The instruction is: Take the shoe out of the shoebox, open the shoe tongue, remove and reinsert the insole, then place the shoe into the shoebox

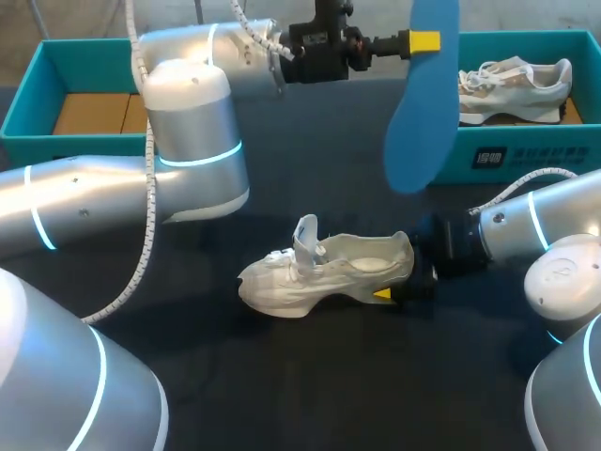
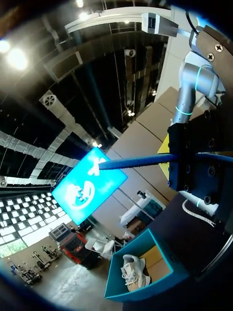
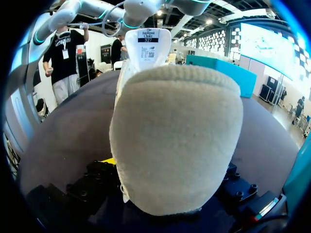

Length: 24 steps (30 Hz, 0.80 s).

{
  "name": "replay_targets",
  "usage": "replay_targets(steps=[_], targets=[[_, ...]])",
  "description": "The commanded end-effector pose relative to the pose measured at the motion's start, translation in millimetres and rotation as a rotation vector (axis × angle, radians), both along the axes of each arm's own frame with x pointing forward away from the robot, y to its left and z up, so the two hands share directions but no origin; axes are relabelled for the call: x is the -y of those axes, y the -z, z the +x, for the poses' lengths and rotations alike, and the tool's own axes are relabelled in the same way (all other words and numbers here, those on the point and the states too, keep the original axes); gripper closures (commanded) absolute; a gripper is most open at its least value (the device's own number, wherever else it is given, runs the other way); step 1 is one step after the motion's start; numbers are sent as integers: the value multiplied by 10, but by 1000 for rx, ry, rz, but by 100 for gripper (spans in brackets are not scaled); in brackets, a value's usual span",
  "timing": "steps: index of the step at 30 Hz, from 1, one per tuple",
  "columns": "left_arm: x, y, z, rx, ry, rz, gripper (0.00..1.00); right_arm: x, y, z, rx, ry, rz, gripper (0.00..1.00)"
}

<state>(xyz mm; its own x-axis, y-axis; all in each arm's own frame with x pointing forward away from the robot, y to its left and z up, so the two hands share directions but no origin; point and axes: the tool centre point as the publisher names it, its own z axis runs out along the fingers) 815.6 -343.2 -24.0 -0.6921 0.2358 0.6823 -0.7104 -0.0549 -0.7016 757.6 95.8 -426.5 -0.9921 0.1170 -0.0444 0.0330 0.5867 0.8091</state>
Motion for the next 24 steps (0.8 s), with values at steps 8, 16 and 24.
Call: replay_targets(steps=[8, 16, 24], targets=[[69, 39, 15, -17, -4, -56, 100, -5, 21, 0, 0, 0, -4, 100], [69, 39, 15, -17, -4, -56, 100, -5, 21, 0, 0, 0, -4, 100], [61, 2, -19, -22, 1, -58, 100, -5, 21, 0, 0, 0, -4, 100]])
